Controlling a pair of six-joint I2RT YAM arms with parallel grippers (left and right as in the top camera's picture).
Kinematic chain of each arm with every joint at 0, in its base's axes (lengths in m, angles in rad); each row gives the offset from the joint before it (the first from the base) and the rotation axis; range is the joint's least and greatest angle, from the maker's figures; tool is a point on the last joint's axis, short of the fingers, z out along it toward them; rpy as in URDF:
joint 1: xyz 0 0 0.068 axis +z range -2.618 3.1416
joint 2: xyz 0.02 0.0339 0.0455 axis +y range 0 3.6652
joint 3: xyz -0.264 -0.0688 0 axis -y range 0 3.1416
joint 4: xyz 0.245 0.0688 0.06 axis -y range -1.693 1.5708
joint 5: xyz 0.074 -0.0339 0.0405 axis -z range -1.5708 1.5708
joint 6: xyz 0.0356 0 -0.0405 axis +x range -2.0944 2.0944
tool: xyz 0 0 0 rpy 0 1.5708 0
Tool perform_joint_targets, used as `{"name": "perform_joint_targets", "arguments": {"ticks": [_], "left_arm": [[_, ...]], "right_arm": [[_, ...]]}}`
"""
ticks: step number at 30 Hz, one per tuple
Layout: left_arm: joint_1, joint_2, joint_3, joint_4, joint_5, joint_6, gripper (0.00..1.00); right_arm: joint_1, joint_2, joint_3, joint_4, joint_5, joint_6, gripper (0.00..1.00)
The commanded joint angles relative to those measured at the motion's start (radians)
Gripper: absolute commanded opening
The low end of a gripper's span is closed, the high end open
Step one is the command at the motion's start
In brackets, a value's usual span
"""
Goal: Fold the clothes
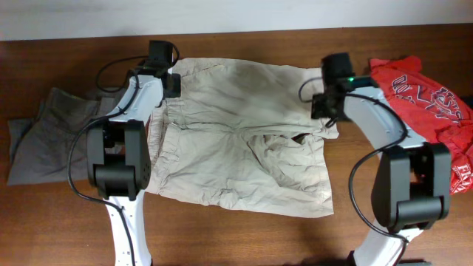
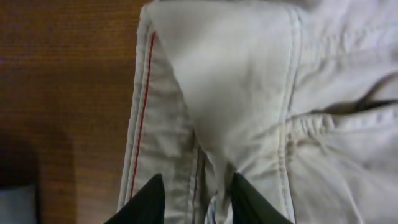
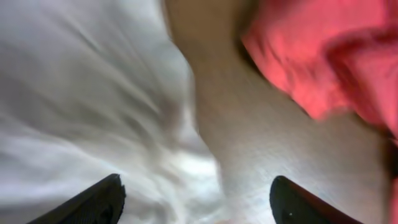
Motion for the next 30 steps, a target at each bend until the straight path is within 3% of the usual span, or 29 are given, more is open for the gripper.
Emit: {"name": "perform_joint_targets", "arguments": {"ticks": [1,9,20,24,26,28,30], "left_arm": [[-0.014,-0.066,0.043,-0.057,0.005,0.008,0.39],[-0.064,-0.074,0.026,-0.207,0.193,0.008,0.4],[-0.135,-0.074,-0.112,-0.234,0.219,0.008,0.4],[-0.15,-0.074,-0.163,-0.236,0.219,0.008,0.4],[-0.157,-0.074,-0.19,-0.239,0.219,0.008,0.4],[-0.163,-0.074,-0.211,-0.249,0.219,0.008,0.39],[-0.165,-0.074,-0.23,-0.266,0.219,0.008,0.4]], "right_arm": [[-0.046,-0.024,0.032,0.081,-0.316,0.0,0.74],[-0.074,0.082,0.032,0.288,-0.399,0.004,0.73],[-0.074,0.233,0.033,0.468,-0.391,0.005,0.7],[-0.074,0.27,0.033,0.48,-0.362,0.005,0.62],[-0.074,0.283,0.032,0.471,-0.302,0.006,0.51],[-0.075,0.289,0.032,0.466,-0.221,0.037,0.47],[-0.082,0.292,0.032,0.468,-0.146,0.05,0.33]]}}
